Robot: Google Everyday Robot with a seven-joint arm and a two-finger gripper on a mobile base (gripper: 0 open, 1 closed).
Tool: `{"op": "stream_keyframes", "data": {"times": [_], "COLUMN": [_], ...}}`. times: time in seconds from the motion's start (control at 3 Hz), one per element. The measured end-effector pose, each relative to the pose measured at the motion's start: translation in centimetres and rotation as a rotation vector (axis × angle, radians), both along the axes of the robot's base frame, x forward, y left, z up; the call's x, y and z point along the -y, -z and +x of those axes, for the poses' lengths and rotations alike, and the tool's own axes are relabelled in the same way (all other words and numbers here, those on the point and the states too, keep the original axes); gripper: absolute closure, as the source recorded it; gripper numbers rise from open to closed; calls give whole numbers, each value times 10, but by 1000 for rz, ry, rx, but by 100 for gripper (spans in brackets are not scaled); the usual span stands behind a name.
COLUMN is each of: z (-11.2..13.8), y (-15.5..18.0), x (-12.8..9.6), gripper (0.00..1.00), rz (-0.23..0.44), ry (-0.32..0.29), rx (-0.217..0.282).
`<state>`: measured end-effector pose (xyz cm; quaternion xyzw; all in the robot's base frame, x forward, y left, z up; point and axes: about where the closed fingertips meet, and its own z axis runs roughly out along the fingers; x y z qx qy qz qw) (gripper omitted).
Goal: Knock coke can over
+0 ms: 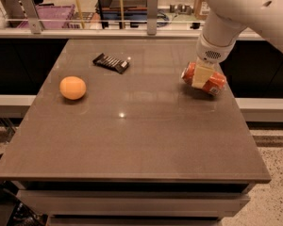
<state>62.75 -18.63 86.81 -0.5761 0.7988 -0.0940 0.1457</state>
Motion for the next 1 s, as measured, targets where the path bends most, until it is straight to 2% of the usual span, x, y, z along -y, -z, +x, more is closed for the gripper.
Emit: {"op": "stream_keyframes", "data": {"times": [0.33,1.0], "z": [4,11], "y": [10,26], "x": [-11,-26], "gripper": [100,100], "rz": [-33,51], "ry": [-37,-63], "rx": [-19,-55]}}
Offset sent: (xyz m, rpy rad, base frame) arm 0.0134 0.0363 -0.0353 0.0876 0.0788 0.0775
